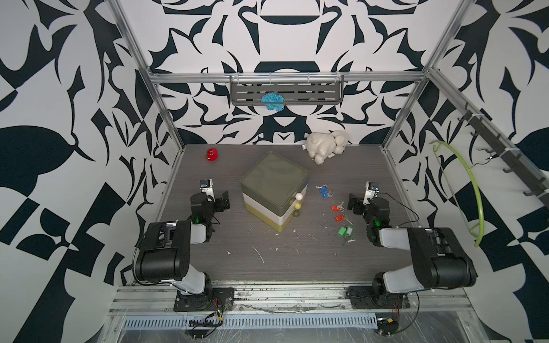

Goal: Take the keys out of the drawer
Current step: Reset both arms

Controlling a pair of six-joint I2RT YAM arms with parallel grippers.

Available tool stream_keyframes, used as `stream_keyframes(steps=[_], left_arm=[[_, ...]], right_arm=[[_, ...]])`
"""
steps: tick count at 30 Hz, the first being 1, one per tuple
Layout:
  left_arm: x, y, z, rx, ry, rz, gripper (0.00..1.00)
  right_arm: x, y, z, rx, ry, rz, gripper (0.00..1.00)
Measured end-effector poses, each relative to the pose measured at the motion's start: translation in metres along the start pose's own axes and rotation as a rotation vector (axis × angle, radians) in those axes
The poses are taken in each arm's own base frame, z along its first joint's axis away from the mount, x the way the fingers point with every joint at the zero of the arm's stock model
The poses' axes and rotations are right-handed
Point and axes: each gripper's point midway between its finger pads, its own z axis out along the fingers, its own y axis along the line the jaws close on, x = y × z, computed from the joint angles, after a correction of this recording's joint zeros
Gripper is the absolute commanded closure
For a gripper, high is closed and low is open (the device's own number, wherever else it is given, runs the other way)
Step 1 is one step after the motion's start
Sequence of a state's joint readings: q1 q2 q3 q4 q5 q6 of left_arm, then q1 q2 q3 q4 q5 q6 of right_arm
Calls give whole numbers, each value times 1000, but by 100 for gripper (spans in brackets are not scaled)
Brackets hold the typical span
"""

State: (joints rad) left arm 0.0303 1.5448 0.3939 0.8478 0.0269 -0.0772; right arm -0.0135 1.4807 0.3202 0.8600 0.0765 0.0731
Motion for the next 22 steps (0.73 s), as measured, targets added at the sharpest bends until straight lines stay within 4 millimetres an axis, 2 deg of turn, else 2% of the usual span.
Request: stream_keyframes(steps=[3, 5, 22], left_arm=[[0, 0, 0, 0, 0, 0, 1], [0, 0, 0, 0, 0, 0, 1], [0, 0, 0, 0, 0, 0, 1]], right_arm=[[21, -1, 7, 5, 58, -6, 1], [26, 0, 8, 4, 72, -9, 1], [19, 17, 15, -77, 79, -61, 1]])
